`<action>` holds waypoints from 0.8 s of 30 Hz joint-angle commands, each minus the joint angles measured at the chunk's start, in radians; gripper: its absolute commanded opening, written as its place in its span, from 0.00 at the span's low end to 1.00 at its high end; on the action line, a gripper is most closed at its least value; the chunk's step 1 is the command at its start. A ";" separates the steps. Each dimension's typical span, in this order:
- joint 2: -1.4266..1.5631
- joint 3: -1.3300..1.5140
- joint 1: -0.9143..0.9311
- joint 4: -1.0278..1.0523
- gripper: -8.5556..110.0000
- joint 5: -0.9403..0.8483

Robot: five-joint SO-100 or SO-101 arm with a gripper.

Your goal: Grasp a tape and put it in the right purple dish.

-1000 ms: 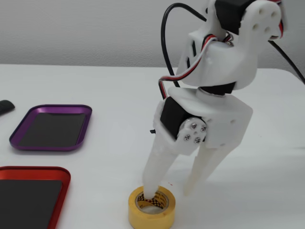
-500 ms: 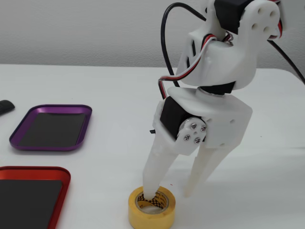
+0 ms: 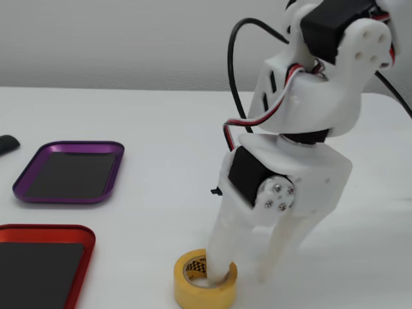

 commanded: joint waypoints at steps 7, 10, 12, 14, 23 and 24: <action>0.002 0.003 -0.012 -0.018 0.15 -0.002; 0.002 -0.005 -0.011 -0.015 0.06 -0.002; 0.005 -0.009 -0.012 -0.005 0.07 -0.002; 0.015 -0.006 -0.014 -0.003 0.07 -0.002; 0.360 -0.008 -0.005 0.112 0.07 -0.003; 0.433 -0.002 -0.005 0.112 0.07 -0.003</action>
